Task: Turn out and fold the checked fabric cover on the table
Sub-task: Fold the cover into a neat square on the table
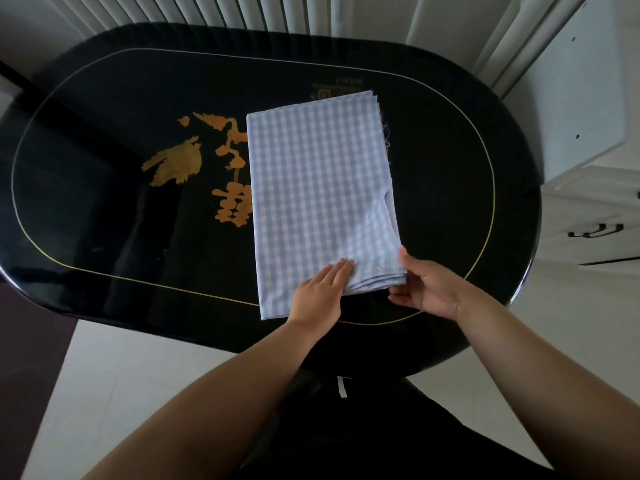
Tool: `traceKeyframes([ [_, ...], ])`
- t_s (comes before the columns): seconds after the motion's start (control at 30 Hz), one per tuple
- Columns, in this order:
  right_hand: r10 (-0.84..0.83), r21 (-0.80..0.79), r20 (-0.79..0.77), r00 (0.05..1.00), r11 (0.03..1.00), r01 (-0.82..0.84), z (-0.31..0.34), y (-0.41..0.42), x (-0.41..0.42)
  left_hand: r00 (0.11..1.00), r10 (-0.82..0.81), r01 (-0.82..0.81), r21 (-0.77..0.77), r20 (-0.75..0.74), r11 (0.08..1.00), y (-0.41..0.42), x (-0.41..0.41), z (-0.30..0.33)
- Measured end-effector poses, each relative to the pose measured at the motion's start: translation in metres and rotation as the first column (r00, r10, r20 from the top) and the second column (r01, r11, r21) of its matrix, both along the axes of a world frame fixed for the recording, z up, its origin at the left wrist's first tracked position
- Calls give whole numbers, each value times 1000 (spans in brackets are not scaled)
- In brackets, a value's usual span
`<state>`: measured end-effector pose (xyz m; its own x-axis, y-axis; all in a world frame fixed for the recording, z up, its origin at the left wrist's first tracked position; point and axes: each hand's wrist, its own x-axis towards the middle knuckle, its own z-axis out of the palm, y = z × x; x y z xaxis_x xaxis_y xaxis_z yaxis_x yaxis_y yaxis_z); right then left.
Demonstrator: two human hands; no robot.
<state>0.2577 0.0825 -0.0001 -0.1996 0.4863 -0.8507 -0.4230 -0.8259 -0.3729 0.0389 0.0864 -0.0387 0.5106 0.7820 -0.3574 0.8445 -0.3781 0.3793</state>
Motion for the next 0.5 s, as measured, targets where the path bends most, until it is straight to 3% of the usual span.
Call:
traceKeyframes([
  [0.03,-38,45,209,977,999,29,-3,1,5,1000,-29,29,17,-4,999,2,0,3],
  [0.07,-71,102,470,880,994,26,-6,2,11,998,-56,56,30,-13,998,4,-1,6],
  [0.1,-51,159,714,698,983,-91,-7,4,16,996,-80,81,30,-31,996,4,-1,9],
  [0.13,16,163,884,467,926,-341,-9,6,19,993,-105,107,23,-58,994,4,-2,11],
  [0.17,70,79,974,214,783,-617,-11,9,20,987,-133,136,17,-91,991,3,-3,13],
  [0.2,78,-64,997,-23,580,-812,-15,13,19,979,-161,163,9,-128,987,1,-4,15],
  [0.23,38,-187,982,-187,376,-907,-20,15,17,970,-183,185,-2,-163,983,-2,-7,15],
  [0.27,-7,-271,960,-278,211,-939,-25,16,14,960,-200,201,-16,-196,979,-4,-10,15],
  [0.33,-56,-315,948,-314,-3,-949,-35,14,12,948,-218,215,-37,-231,976,-9,-17,17],
  [0.37,-18,-307,952,-307,-49,-950,-38,12,12,950,-223,223,-28,-220,974,-12,-21,17],
  [0.4,58,-297,952,-300,-57,-953,-40,7,13,956,-221,223,-13,-193,975,-15,-24,15],
  [0.5,217,-209,956,-197,36,-977,-49,-16,10,986,-161,159,-62,-42,985,-26,-30,13],
])
